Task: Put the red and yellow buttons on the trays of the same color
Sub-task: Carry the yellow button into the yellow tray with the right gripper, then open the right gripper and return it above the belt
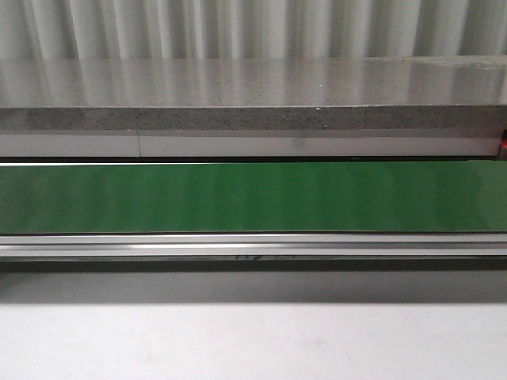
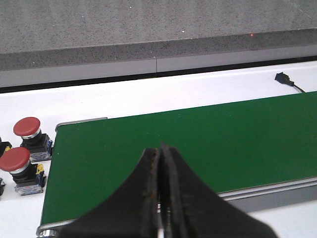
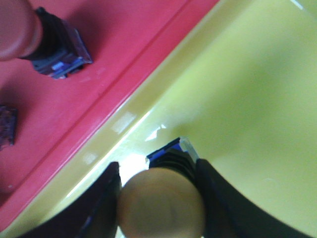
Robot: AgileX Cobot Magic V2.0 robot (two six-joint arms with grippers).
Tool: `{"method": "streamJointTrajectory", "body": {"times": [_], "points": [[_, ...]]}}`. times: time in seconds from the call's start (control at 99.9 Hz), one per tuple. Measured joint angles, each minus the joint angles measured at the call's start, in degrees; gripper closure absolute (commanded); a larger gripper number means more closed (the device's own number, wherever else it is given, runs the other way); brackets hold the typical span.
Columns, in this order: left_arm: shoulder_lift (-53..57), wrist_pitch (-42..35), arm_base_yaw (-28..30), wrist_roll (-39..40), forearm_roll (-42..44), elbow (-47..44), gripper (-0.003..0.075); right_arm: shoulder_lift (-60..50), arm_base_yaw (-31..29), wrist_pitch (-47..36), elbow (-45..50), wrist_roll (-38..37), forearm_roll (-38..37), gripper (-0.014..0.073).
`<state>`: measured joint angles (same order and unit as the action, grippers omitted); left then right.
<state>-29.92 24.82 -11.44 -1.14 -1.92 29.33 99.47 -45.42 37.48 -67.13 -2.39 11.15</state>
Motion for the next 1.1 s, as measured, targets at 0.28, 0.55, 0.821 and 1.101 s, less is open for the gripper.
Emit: {"method": "streamJointTrajectory", "body": {"times": [0.28, 0.55, 0.821, 1.101], "points": [[0.0, 0.0, 0.0, 0.0, 0.0, 0.0, 0.074, 3.34, 0.0, -1.2, 0.0, -0.15, 0.91, 0.0345], [0.0, 0.0, 0.0, 0.0, 0.0, 0.0, 0.074, 3.77, 0.0, 0.12, 0.0, -0.15, 1.04, -0.0071], [0.0, 0.0, 0.0, 0.0, 0.0, 0.0, 0.074, -2.66, 0.4, 0.58, 0.0, -0.15, 1.04, -0.0061], [0.0, 0.0, 0.0, 0.0, 0.0, 0.0, 0.074, -17.38, 10.18, 2.06, 0.0, 1.69, 1.04, -0.0061]]}}
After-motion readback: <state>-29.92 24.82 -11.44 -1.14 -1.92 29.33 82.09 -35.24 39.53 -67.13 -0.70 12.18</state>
